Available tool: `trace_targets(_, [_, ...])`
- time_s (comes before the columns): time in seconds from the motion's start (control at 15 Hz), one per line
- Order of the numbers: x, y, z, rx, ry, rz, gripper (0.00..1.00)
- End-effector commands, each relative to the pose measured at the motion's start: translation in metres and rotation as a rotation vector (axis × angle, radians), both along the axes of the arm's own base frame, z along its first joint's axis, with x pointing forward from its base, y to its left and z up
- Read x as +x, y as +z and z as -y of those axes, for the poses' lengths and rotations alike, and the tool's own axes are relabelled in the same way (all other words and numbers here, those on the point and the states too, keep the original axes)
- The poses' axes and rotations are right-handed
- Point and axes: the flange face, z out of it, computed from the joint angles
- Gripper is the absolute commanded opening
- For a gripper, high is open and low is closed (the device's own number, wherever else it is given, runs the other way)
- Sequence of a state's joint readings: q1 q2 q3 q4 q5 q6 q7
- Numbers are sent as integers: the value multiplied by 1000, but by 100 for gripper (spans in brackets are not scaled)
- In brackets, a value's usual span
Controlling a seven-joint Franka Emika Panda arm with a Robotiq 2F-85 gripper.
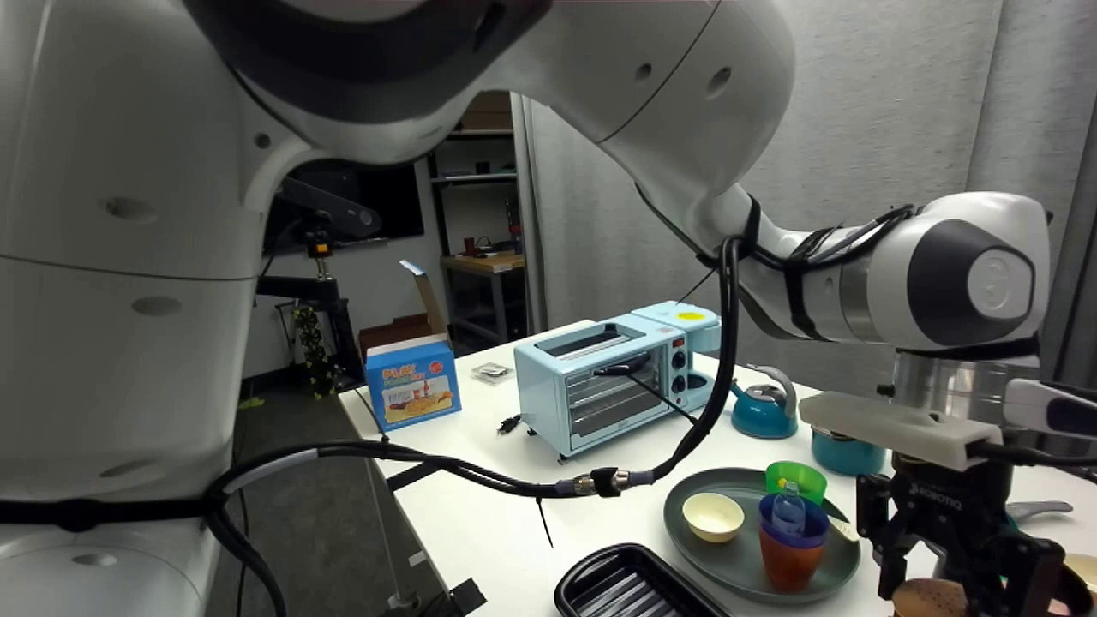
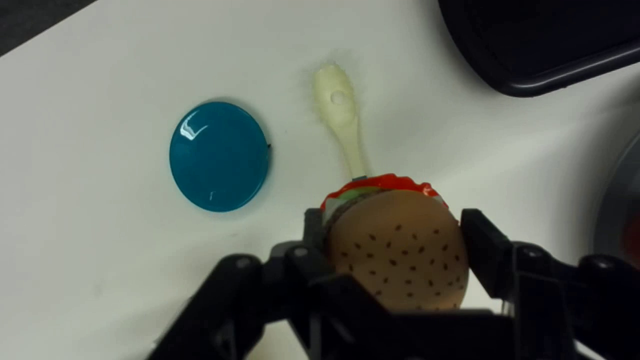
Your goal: Put the toy burger in the black pot
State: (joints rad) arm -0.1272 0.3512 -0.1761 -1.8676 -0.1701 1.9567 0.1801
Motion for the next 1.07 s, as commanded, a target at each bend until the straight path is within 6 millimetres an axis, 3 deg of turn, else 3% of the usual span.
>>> trace_targets(0.0, [29,12,-11,-17,75,-13,44])
trace_targets(0.6, [61,24,-18,-18,154,58,44])
trace_targets(0.67, [77,29,-17,-26,161,66,44])
trace_targets(1.0, [108,39,-19,-43,191,127,44])
